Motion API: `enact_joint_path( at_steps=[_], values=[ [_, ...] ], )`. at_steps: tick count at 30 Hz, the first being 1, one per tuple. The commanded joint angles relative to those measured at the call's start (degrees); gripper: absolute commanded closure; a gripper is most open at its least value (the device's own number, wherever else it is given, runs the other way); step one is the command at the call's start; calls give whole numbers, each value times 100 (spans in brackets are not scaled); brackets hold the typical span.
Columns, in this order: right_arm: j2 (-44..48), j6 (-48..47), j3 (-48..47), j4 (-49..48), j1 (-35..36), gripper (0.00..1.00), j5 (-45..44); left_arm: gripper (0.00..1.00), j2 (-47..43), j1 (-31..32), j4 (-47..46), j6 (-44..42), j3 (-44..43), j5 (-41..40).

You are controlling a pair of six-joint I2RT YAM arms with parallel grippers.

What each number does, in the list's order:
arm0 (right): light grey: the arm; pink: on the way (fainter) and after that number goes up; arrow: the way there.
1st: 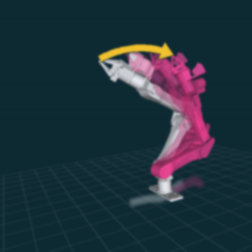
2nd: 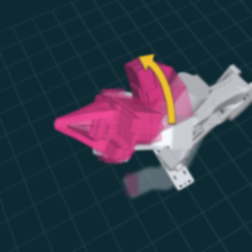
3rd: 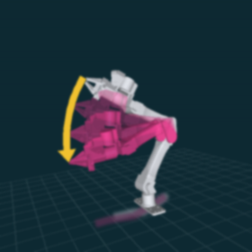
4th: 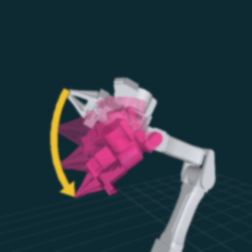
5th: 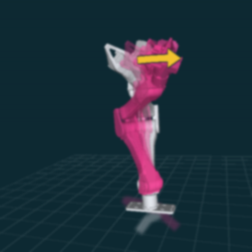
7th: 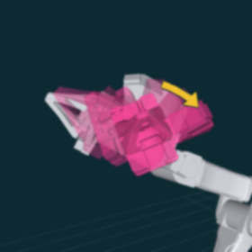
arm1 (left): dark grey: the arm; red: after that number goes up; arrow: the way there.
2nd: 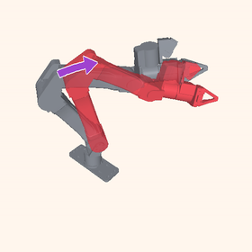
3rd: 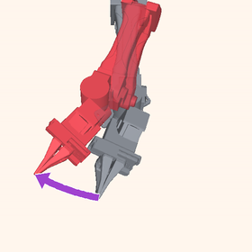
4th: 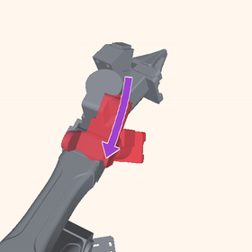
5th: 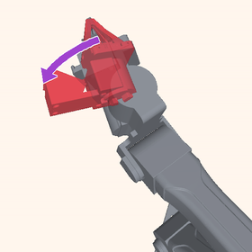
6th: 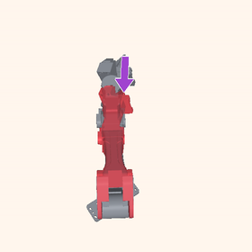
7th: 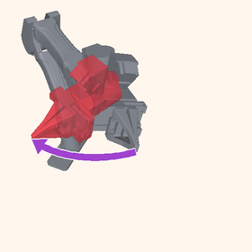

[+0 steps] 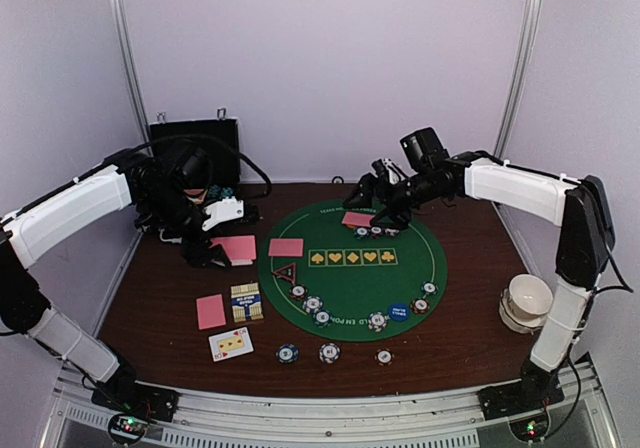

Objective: Distribute texas hold em gaming equipment

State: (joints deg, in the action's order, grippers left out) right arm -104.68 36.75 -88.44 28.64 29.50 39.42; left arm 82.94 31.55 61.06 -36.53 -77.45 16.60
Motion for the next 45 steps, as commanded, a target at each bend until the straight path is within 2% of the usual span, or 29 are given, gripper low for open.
enact_joint_path(
  at_steps=[1, 5, 9, 11, 17, 21, 31, 45],
  values=[
    [490, 513, 620, -324, 319, 1, -385, 100, -94, -9, -207, 17, -61, 57],
    [529, 760, 712, -281, 886, 0, -343, 100, -65, -9, -207, 26, -170, 82],
    [593, 1369, 1064, -1279, 1363, 0, -390, 100, -56, -9, -208, 65, -194, 106],
    [428, 1633, 952, -1377, 1550, 0, -276, 100, -51, -9, -208, 90, -178, 128],
    [309, 1740, 876, -2090, 2076, 1, -612, 100, -51, -9, -203, 129, -153, 164],
    [101, 1561, 555, -1912, 2223, 2, -571, 100, -60, -9, -207, 138, -122, 155],
    [-423, 2134, 433, -3301, 2426, 4, -263, 100, -23, -8, -278, 204, -126, 223],
    [-1318, 2456, -387, -3748, 2541, 3, 289, 100, -7, -9, -277, 199, -262, 213]
  ],
)
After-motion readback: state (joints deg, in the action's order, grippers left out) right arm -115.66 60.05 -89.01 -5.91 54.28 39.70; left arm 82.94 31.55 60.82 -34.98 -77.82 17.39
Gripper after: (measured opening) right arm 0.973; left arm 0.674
